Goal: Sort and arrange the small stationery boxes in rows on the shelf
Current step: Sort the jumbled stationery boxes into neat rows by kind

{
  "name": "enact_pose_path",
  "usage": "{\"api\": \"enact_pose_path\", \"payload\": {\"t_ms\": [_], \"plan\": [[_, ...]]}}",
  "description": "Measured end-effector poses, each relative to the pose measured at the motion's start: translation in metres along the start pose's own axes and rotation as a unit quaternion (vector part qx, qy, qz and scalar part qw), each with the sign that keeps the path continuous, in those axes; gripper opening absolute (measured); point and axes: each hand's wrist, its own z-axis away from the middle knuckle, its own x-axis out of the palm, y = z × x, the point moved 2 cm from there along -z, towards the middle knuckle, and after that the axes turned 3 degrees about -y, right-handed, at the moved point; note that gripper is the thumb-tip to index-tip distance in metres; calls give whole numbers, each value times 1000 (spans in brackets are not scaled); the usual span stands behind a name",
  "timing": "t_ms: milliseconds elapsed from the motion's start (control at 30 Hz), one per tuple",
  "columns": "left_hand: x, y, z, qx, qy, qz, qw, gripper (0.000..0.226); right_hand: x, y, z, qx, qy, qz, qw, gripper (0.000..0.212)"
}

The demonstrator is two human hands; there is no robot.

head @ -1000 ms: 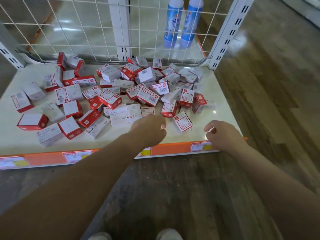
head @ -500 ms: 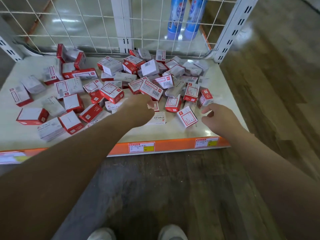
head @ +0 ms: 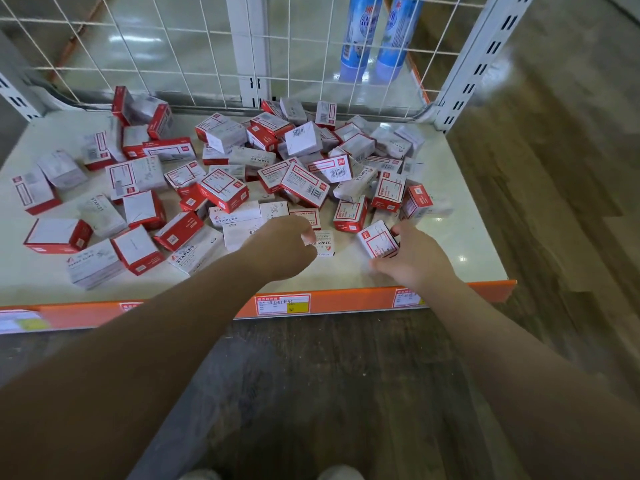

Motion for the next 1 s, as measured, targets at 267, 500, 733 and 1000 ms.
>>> {"api": "enact_pose_path", "payload": {"t_ms": [267, 500, 733, 1000], "plan": [[-6, -7, 4, -21, 16, 31, 999, 23, -9, -3, 7, -55, 47, -9, 997, 53], [-10, -6, 8, -15, 28, 30, 999, 32, -9, -18, 21, -163, 14, -27, 986, 56], [-9, 4, 17, 14, -7, 44, 999, 42, -9, -37, 31, -217, -15, -29, 976, 57], [-12, 7, 19, 6, -7, 103, 995, 30, -5, -41, 31, -218, -18, -49, 974, 61]]}}
